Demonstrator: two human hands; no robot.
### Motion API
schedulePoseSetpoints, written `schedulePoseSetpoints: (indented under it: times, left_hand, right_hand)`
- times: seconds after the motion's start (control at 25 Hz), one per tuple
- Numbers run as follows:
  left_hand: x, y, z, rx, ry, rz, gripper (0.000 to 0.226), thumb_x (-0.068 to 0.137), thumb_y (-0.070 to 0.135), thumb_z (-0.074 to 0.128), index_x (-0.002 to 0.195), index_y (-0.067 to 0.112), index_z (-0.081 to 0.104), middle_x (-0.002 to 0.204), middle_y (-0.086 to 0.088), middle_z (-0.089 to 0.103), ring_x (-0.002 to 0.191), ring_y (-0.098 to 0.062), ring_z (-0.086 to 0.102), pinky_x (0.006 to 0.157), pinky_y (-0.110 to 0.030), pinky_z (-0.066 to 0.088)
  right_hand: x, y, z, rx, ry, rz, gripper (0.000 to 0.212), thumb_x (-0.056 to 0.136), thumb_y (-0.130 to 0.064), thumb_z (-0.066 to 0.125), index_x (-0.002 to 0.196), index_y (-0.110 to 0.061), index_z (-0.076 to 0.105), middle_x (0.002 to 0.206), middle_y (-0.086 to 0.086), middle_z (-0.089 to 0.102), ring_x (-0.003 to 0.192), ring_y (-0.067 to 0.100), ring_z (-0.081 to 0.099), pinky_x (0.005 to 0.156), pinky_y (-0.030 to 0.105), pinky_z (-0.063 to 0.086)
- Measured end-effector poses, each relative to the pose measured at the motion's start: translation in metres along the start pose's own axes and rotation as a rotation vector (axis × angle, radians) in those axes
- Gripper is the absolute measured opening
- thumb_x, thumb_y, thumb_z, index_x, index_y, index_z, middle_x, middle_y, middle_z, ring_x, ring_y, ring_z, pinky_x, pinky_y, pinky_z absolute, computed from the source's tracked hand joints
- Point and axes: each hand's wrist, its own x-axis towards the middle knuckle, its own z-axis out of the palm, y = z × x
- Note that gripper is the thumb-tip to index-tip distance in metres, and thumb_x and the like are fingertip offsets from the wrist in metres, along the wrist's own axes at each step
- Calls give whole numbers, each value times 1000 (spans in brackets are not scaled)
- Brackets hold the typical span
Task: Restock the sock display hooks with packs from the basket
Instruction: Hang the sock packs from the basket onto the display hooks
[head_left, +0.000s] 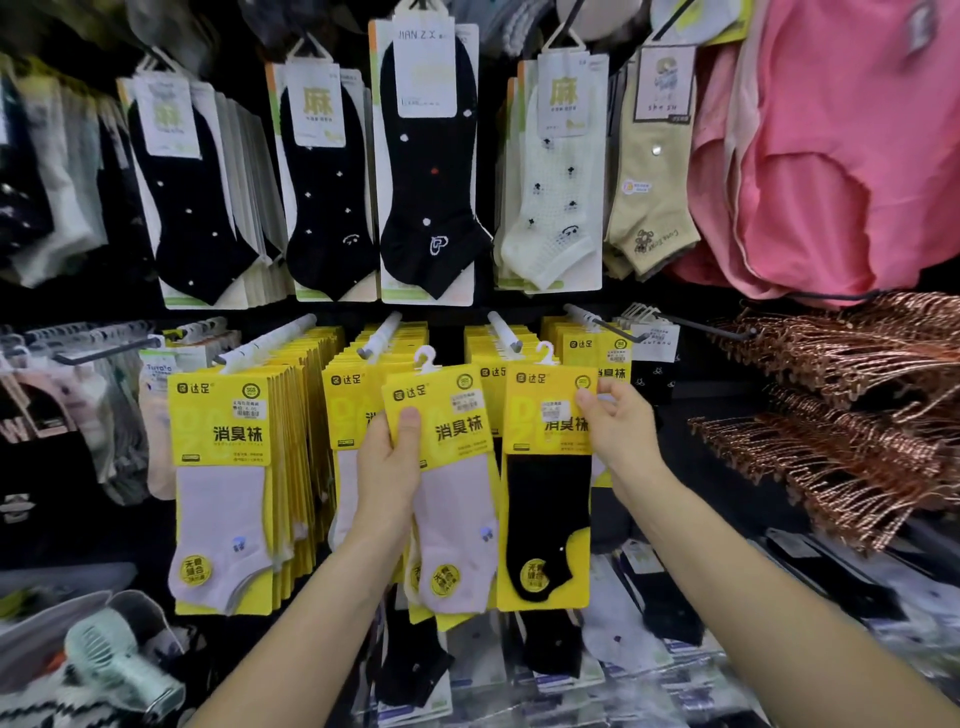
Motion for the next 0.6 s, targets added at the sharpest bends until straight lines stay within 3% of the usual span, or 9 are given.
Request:
schedulePoseSetpoints:
  times: [0.12,0.28,0.48,0.6]
  left_hand:
    - [8,3,-16,11,35,6,17,98,29,43,101,21,58,99,5,65,90,-8,62,73,-24,50]
    - [11,4,-28,4,63,-17,15,98,31,45,101,24,58,100,5,66,91,-11,63,75,-28,50]
    - [4,3,-23,14,13,11,17,98,30,44,101,22,59,96,9,66,87,-6,62,69,-20,48]
    - [-5,1,-12,26,-27,25,13,97,28,46,95,28,59,93,12,67,83,0,63,65,-13,50]
  right_hand:
    - [11,-5,4,-11,-21,-21,16,94,-23,55,108,-15,55,100,8,68,96,25,63,87,44,52]
    - [15,-4,21,-173,-31,-65,12,93,-25,57,98,-15,52,75,-1,63,74,18,54,73,36,49]
    - [19,-6,31,-272,24,-38,15,92,-28,58,101,-17,54,77,-6,58,66,11,52,58,26,41]
    - [14,-5,27,-322,39,-65,22,90,-30,60,105,-13,60,88,-4,58,83,15,55,69,26,41]
